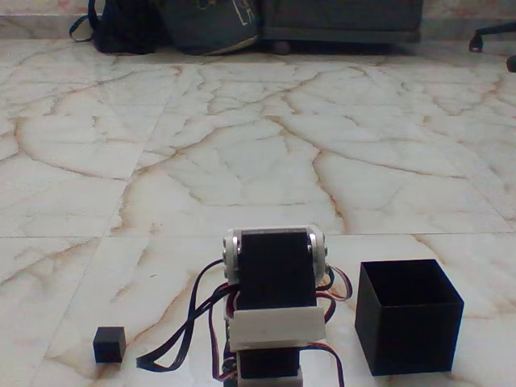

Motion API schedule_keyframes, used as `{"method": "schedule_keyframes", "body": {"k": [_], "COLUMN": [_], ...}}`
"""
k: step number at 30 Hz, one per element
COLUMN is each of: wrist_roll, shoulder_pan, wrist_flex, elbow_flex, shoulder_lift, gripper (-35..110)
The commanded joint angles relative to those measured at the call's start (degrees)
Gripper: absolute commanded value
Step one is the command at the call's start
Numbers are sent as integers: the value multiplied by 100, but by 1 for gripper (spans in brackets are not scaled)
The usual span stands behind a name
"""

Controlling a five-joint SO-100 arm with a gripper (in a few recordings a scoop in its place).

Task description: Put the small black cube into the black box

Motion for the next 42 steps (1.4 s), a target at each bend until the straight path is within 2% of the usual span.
{"method": "schedule_keyframes", "body": {"k": [1,21,24,27,30,34,42], "wrist_roll": [0,18,-703,-747,-114,1160,2531], "shoulder_pan": [0,35,35,35,-396,-1354,-2777], "wrist_flex": [0,0,18,-18,659,1011,976], "elbow_flex": [0,-9,-9,-44,-1134,-3252,-5238], "shoulder_lift": [0,18,26,70,-229,-1775,-3700], "gripper": [4,4,4,4,4,5,5]}}
